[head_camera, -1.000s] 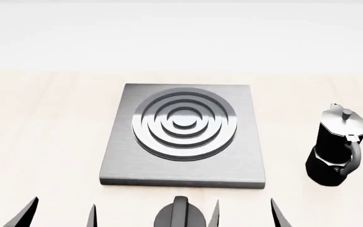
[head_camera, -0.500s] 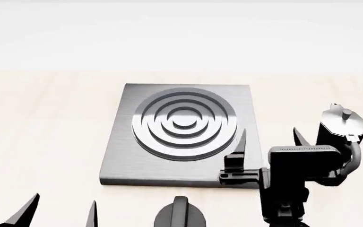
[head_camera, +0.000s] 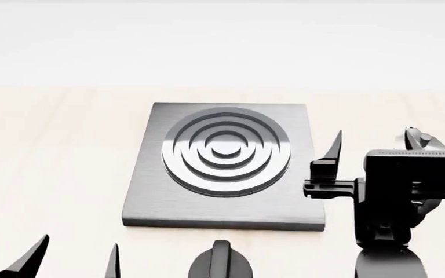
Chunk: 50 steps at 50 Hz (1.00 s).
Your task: Put the moka pot on the stove.
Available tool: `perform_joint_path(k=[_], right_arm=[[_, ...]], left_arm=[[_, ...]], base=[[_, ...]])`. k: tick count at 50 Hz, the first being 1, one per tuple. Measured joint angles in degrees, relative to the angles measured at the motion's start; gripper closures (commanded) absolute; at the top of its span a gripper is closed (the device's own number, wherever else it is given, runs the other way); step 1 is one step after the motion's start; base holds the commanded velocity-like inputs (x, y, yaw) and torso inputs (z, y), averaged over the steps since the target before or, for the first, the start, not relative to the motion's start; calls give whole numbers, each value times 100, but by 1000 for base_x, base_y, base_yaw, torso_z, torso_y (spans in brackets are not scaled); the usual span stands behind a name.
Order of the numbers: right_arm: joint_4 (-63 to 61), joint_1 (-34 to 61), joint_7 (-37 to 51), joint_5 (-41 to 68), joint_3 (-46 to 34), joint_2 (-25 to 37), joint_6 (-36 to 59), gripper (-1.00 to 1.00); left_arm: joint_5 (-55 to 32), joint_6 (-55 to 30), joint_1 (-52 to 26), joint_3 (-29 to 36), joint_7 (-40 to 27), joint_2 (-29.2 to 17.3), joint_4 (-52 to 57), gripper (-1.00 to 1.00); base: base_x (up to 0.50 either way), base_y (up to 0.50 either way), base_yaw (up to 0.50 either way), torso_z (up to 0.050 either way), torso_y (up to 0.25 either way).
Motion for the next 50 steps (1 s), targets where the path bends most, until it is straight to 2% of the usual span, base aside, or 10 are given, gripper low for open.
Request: perform_joint_path(k=[30, 50], right_arm=[[-942, -234, 274, 231, 316, 563, 757, -100], [-678, -392, -364, 1048, 748, 753, 861, -100]], left_arm=[[-111, 15, -49, 18, 5, -52, -45, -100], [-176, 36, -55, 16, -14, -88, -64, -100]], base=[[0, 0, 0, 0, 0], [0, 0, 0, 0, 0]])
